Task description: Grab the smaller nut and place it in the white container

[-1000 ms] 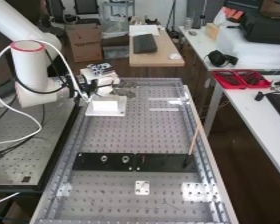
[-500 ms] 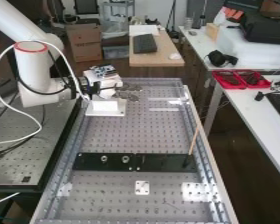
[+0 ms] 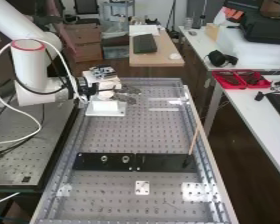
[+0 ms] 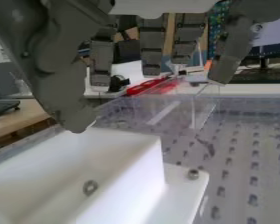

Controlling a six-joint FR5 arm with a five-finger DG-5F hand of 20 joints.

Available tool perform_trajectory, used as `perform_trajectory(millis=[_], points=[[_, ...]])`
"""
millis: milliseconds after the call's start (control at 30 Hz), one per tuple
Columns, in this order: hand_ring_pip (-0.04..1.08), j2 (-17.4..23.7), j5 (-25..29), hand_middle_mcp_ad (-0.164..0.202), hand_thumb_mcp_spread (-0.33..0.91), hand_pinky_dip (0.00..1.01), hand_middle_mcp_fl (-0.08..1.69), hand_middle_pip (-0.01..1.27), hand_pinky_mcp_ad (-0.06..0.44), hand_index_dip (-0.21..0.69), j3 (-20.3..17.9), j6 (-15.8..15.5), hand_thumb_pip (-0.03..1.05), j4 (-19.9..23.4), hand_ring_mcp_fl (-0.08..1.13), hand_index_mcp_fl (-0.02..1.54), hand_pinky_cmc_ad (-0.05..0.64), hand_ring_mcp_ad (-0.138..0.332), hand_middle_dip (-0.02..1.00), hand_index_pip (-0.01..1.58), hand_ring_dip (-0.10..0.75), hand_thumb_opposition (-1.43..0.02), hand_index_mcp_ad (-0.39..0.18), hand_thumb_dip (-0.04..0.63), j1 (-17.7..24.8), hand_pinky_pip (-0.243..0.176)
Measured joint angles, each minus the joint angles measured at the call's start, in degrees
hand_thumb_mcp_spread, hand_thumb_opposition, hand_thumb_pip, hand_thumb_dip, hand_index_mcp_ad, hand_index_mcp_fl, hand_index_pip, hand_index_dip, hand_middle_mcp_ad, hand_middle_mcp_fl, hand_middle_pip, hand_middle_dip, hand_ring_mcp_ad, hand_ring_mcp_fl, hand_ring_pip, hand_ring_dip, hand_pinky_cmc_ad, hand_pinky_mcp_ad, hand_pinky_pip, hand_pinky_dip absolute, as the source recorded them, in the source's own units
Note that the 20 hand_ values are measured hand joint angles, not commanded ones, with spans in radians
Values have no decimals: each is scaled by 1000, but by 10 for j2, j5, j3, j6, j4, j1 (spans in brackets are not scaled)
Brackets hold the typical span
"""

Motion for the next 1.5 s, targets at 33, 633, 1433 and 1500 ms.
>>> perform_trajectory(millis=[33, 633, 1433, 1500], points=[[98, 12, 3, 84, 316, 309, 84, 119, 312, 28, 1, 4, 806, -1, 0, -16, 360, 119, 253, 775, 138, -787, -188, 220, -2, 17], [94, 132, 197, 84, 271, 367, 122, 119, 311, 12, 187, 26, 806, -160, 0, -10, 356, 119, 253, 628, 138, -777, -171, 220, -16, -12], [94, 99, 325, 86, 223, 368, 119, 119, 311, 143, 263, 27, 750, -247, 0, 124, 379, 129, 253, 134, 138, -731, -152, 188, -11, -45], [94, 99, 327, 86, 223, 368, 119, 119, 311, 143, 261, 27, 747, -247, 0, 120, 379, 129, 253, 115, 138, -731, -152, 188, -10, -45]])
